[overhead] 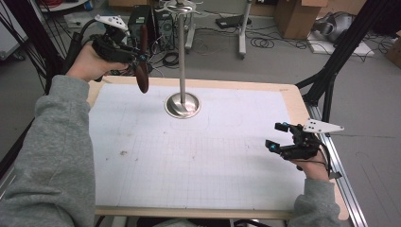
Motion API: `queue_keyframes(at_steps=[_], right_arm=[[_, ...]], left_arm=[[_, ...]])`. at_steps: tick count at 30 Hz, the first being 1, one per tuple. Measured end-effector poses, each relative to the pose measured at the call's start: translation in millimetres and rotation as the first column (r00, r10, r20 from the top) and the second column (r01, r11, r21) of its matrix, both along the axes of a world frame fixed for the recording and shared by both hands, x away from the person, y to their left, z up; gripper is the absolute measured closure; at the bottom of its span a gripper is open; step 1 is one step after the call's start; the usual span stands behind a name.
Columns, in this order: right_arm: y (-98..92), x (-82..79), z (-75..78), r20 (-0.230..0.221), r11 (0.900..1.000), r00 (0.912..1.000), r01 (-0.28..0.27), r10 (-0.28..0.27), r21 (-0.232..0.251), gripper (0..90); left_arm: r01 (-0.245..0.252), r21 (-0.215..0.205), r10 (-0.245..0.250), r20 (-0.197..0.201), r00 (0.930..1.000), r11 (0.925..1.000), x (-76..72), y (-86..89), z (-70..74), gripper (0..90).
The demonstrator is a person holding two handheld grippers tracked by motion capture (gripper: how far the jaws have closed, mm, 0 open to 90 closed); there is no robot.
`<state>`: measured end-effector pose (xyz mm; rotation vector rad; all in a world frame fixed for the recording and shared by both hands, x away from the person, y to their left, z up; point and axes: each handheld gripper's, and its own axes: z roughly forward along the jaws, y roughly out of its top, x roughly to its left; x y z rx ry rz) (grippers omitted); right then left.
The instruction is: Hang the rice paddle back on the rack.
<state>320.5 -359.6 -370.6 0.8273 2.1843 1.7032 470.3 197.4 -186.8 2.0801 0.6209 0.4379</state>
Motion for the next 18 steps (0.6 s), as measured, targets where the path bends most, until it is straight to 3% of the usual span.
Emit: queue_keyframes(at_steps=[3, 15, 18], right_arm=[[0.1, 0.2, -0.1, -0.004, 1.000, 1.0000, 0.002, -0.002, 0.001, 9.5], [-1.5, 1.6, -0.6, 0.000, 1.000, 1.0000, 0.004, -0.004, 0.008, 9.5], [1.8, 2.2, -1.5, -0.012, 1.000, 0.9999, -0.003, 0.003, 0.001, 9.5]], left_arm=[[0.004, -0.030, -0.004, 0.001, 1.0000, 0.9995, 0.8, 0.1, 5.6, 77.4], [0.013, -0.044, -0.012, 0.013, 0.9998, 0.9989, 11.2, -6.7, 26.7, 77.4], [0.015, -0.071, -0.015, 0.012, 0.9998, 0.9973, 14.9, -10.0, 26.6, 77.4]])
